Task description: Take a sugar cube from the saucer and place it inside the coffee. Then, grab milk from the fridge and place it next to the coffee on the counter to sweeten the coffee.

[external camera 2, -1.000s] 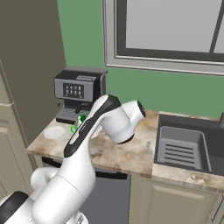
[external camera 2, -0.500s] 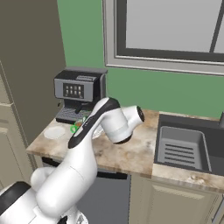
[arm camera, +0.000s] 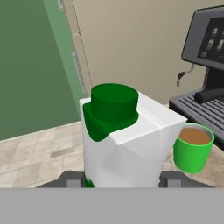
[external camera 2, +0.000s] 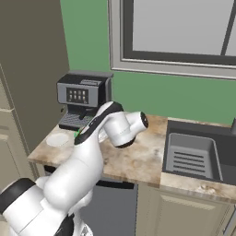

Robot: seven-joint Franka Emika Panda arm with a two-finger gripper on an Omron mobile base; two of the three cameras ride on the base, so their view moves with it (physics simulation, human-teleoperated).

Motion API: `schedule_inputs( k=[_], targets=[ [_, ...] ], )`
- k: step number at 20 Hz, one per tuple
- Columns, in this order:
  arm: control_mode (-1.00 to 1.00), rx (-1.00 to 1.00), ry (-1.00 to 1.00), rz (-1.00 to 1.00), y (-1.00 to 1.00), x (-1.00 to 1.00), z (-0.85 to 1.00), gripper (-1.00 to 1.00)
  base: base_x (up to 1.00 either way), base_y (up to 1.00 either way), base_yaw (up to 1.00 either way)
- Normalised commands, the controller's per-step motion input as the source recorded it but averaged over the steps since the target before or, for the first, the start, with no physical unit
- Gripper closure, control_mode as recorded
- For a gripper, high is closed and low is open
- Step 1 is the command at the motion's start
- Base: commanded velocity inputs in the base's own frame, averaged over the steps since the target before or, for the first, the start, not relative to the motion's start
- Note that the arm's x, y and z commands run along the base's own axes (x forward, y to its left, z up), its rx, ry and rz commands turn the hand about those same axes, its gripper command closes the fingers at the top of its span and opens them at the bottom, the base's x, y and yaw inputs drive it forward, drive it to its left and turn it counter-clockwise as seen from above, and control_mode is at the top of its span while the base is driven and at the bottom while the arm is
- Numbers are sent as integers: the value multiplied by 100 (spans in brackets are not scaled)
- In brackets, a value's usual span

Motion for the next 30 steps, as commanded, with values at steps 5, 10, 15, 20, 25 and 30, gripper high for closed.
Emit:
schedule_inputs(
  k=[5,10,15,20,25,30],
  targets=[
    [-100,0,0,-2,14,36,-26,100,0,0,0],
    [-100,0,0,-1,4,36,-32,100,0,0,0],
    [-100,0,0,-1,0,32,-31,100,0,0,0],
    [-100,0,-1,-1,3,26,-26,100,0,0,0],
    [-100,0,-2,-3,7,33,-23,100,0,0,0],
    [-100,0,-3,-3,4,27,-23,100,0,0,0]
  ],
)
